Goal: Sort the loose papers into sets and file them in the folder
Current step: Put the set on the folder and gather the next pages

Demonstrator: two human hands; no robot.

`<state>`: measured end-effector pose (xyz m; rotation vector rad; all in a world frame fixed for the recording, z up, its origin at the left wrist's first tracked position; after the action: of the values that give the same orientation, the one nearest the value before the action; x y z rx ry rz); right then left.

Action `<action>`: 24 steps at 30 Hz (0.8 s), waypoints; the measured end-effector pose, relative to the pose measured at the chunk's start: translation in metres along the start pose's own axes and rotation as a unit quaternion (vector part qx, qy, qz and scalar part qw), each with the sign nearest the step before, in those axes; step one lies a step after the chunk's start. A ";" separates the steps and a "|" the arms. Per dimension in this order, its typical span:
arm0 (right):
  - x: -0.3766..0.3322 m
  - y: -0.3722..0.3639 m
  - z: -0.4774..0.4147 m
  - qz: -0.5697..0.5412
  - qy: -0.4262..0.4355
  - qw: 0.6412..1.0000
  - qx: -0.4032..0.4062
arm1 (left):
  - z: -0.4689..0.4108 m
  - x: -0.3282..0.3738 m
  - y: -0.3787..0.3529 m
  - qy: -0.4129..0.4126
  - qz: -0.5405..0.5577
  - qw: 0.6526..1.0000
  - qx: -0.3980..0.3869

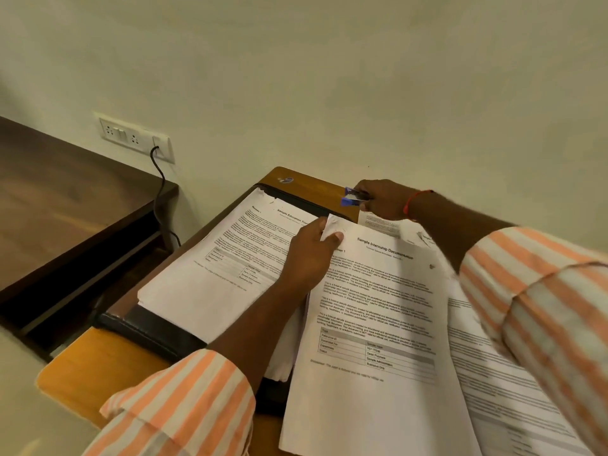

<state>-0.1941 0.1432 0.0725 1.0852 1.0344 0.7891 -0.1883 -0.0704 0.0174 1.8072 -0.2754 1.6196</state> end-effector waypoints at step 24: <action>-0.007 -0.054 -0.129 -0.044 -0.057 0.985 0.158 | -0.014 -0.023 0.005 0.034 -0.149 0.985 0.079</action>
<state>-0.3169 0.1618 0.0071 1.3283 1.1258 0.4933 -0.2065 -0.0720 -0.0029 1.8055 0.1542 1.5189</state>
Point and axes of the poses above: each hand's wrist, its own z-axis away from the middle knuckle, its own y-axis out of the back of the hand, x = y × z, the point moved 4 cm from there along -z, towards the middle knuckle, and after that the axes turned 9 degrees about -z, right-handed, at the moved point
